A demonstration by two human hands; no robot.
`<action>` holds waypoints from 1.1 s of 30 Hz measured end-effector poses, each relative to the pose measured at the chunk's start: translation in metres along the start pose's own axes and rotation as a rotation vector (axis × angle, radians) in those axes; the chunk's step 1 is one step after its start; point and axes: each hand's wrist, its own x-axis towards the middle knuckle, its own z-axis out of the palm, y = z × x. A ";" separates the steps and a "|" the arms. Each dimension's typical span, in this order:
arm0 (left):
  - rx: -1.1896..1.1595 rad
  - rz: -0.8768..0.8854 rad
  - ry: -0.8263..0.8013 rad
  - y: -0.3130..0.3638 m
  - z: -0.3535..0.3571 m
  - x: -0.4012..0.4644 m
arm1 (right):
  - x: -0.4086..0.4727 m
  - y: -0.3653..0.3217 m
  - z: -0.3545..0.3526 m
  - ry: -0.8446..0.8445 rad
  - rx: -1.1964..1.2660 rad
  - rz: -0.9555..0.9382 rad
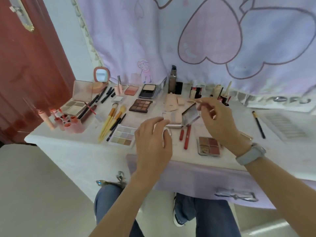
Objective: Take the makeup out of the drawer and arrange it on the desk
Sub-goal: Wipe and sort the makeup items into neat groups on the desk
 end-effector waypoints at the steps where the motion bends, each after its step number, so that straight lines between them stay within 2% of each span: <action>1: -0.036 0.051 -0.026 0.015 0.011 -0.001 | -0.004 0.011 -0.016 0.055 -0.042 0.025; 5: -0.136 0.262 -0.194 0.069 0.053 -0.017 | -0.015 0.065 -0.076 0.169 -0.293 0.252; 9: -0.170 0.387 -0.335 0.099 0.087 -0.033 | -0.024 0.104 -0.109 0.037 -0.610 0.513; 14: -0.163 0.508 -0.475 0.113 0.111 -0.043 | -0.023 0.114 -0.110 -0.118 -0.916 0.564; 18: -0.120 0.551 -0.512 0.107 0.121 -0.042 | -0.023 0.112 -0.106 -0.155 -0.990 0.519; 23: -0.134 0.548 -0.508 0.107 0.121 -0.041 | -0.021 0.109 -0.110 -0.139 -0.945 0.597; 27: -0.179 0.523 -0.527 0.107 0.119 -0.039 | -0.025 0.103 -0.123 -0.013 -0.810 0.588; 30: -0.246 0.506 -0.530 0.106 0.106 -0.033 | -0.025 0.085 -0.123 0.096 -0.551 0.493; 33: -0.246 0.464 -0.433 0.096 0.079 -0.018 | -0.021 0.056 -0.109 0.202 -0.230 0.320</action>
